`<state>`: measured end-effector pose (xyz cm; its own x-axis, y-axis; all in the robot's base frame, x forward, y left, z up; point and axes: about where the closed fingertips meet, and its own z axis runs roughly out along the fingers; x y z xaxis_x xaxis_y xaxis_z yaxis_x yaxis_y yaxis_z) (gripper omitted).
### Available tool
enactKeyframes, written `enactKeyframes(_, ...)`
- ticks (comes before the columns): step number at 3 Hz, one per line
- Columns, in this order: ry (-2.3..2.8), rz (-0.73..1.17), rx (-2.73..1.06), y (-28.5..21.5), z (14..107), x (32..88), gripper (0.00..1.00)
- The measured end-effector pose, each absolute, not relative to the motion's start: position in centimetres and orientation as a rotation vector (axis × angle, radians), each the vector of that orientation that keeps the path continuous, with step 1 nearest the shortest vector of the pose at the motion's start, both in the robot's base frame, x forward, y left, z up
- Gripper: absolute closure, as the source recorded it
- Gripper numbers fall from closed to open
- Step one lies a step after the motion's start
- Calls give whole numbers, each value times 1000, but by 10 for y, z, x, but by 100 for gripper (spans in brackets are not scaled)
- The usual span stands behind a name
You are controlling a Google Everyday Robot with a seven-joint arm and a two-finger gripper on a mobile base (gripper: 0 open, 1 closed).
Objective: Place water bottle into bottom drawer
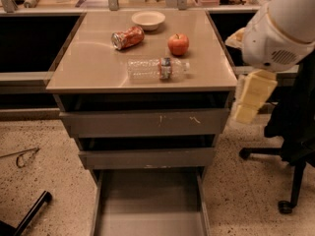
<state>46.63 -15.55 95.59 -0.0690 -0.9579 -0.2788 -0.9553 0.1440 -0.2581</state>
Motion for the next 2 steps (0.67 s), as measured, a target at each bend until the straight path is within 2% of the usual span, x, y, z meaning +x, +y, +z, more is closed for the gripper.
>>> enactKeyframes(1, 1852, 126, -1904, -72, 926, 495, 0)
enactKeyframes(2, 1852, 126, -1904, -72, 926, 495, 0)
